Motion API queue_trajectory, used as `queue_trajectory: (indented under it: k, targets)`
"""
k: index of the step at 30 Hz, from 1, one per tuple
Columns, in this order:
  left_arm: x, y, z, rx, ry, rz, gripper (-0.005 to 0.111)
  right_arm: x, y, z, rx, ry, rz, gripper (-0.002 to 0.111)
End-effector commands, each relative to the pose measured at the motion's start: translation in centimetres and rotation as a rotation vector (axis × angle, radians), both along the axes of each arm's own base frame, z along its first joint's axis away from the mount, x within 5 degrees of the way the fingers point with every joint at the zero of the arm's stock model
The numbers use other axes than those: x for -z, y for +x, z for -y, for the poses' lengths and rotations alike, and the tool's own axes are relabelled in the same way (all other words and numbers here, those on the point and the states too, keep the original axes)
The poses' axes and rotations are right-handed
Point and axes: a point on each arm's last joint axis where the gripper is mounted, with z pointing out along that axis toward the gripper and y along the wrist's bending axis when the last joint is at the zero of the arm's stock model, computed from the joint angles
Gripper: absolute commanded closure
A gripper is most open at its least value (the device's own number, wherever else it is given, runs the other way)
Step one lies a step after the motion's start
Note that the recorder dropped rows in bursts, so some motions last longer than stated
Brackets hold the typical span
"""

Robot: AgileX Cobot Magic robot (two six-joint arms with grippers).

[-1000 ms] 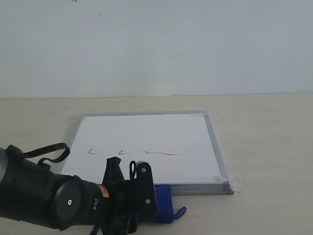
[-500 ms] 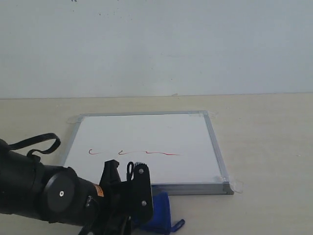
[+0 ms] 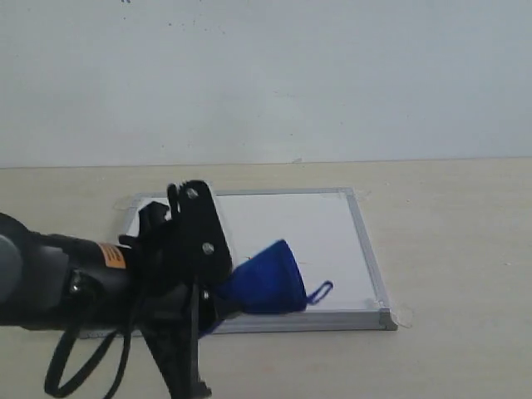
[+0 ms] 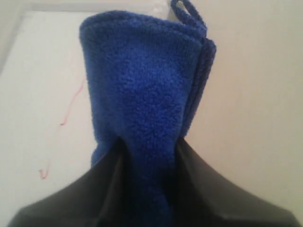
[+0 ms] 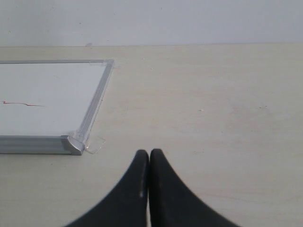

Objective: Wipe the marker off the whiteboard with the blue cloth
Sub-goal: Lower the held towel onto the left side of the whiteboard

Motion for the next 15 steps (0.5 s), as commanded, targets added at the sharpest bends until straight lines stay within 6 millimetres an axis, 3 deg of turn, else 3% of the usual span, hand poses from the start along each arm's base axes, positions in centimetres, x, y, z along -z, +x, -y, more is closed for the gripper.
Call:
queue_trajectory:
  k: [1,7,10,15]
  targets:
    - [-1.8,1.8,-2.5,-0.199,-0.116,0.065,0.103,-0.1,0.0,0.1,0.006,-0.007,0.010,0.108]
    - [-3.0,6.2,-7.8,-0.527,-0.249,0.014,0.103,-0.1,0.0,0.1,0.006,-0.007,0.010,0.108]
    - [-2.9,10.0,-10.6,-0.633,-0.273,-0.162,0.103,-0.1,0.0,0.1,0.006,-0.007,0.010,0.108]
    - [-0.5,15.3,-11.6,-0.754,-0.332,-0.323,0.103,-0.1,0.0,0.1,0.006,-0.007,0.010,0.108]
